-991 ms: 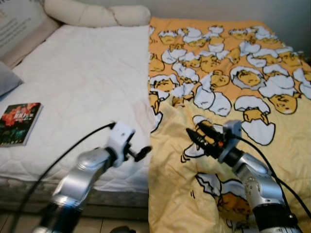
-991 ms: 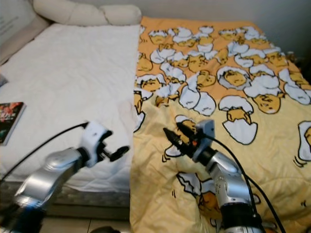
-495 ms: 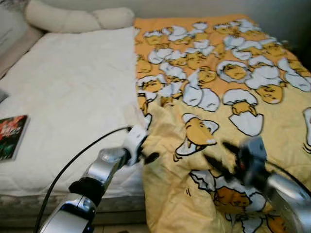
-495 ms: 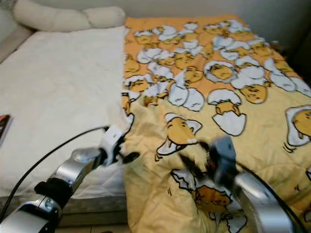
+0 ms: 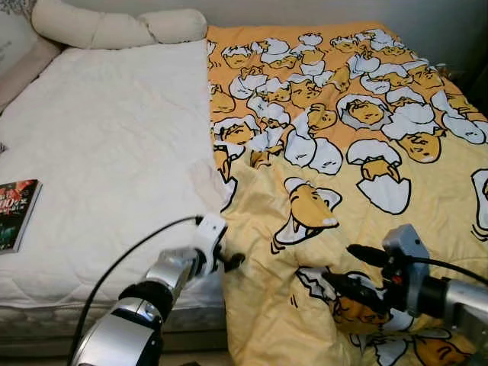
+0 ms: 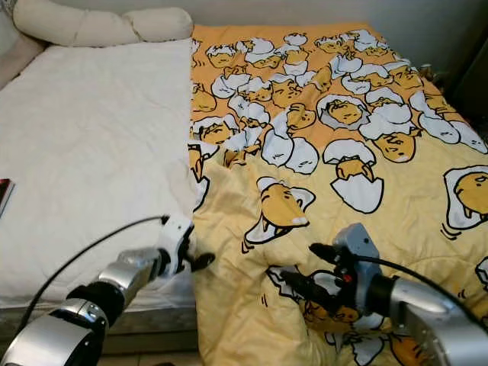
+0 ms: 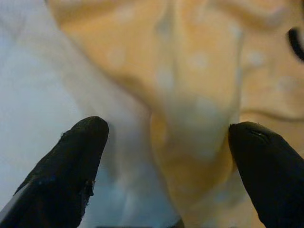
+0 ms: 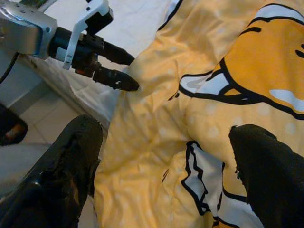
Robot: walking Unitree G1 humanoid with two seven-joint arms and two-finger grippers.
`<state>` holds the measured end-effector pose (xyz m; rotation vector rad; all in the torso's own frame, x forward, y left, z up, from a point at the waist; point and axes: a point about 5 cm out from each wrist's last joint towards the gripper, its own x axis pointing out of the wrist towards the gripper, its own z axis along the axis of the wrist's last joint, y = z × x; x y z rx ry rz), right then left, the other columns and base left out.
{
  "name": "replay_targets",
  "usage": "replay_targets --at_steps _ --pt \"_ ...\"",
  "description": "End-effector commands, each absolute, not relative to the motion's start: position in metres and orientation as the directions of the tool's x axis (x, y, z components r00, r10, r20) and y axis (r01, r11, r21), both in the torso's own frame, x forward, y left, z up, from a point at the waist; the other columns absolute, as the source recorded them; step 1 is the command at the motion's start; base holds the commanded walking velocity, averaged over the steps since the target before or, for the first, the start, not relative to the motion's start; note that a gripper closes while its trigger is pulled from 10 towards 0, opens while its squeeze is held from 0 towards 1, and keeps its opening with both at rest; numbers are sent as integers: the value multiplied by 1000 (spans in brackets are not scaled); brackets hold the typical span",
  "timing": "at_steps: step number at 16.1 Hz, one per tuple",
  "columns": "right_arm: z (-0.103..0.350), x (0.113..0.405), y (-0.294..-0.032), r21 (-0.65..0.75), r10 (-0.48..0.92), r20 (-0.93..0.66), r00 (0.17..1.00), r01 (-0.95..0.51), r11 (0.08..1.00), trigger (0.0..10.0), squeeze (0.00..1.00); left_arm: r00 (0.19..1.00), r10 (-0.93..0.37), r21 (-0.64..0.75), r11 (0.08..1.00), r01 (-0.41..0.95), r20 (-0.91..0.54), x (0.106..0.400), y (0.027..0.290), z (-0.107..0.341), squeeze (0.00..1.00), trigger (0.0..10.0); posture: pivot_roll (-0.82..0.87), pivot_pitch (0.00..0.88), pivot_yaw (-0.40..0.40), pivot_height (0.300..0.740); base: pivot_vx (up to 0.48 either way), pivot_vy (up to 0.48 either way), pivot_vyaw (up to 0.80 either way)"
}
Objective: Clean up the room
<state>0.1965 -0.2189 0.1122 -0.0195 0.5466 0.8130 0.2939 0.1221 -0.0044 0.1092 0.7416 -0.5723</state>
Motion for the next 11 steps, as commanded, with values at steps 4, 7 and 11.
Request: replay_targets --at_steps 4,7,11 --pt "113 202 -218 203 724 -467 507 -736 646 10000 0 634 -396 -94 886 455 -664 292 126 -9 0 2667 -367 0 15 740 0 0 0" --pt "107 203 -216 210 735 -481 478 -751 626 10000 0 632 -444 -154 875 459 -635 290 116 -10 0 0 -387 0 18 740 0 0 0" --pt "106 203 -216 207 738 -474 481 -753 624 10000 0 617 -493 -184 849 495 -613 289 105 -9 0 0 -393 0 35 740 0 0 0"
